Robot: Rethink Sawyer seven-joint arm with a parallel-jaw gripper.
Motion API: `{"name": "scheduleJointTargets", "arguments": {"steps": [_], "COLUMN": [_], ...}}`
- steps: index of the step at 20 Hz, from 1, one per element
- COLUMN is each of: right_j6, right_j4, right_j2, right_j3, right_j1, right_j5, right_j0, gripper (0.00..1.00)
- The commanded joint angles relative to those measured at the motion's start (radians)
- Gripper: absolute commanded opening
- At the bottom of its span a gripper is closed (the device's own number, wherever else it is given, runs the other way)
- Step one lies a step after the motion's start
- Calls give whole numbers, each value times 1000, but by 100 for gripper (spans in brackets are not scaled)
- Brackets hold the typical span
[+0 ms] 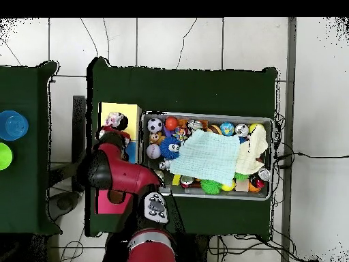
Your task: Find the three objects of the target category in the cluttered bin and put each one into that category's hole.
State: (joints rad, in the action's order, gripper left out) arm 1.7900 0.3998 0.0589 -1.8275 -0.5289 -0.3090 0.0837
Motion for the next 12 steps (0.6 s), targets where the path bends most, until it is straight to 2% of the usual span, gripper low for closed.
{"name": "scheduleJointTargets", "arguments": {"steps": [1, 5, 8, 9, 10, 12], "right_j6": [229, 204, 167, 172, 184, 185], "right_j4": [-54, -76, -42, -58, -106, -145], "right_j2": [131, 132, 60, 65, 94, 110], "right_j3": [-76, -75, -42, -39, -31, -24], "right_j1": [177, 180, 218, 230, 254, 268], "right_j5": [50, 44, 28, 5, -35, -56], "right_j0": [-21, -33, 25, 18, -15, -38], "gripper": [0, 0, 0, 0, 0, 0]}}
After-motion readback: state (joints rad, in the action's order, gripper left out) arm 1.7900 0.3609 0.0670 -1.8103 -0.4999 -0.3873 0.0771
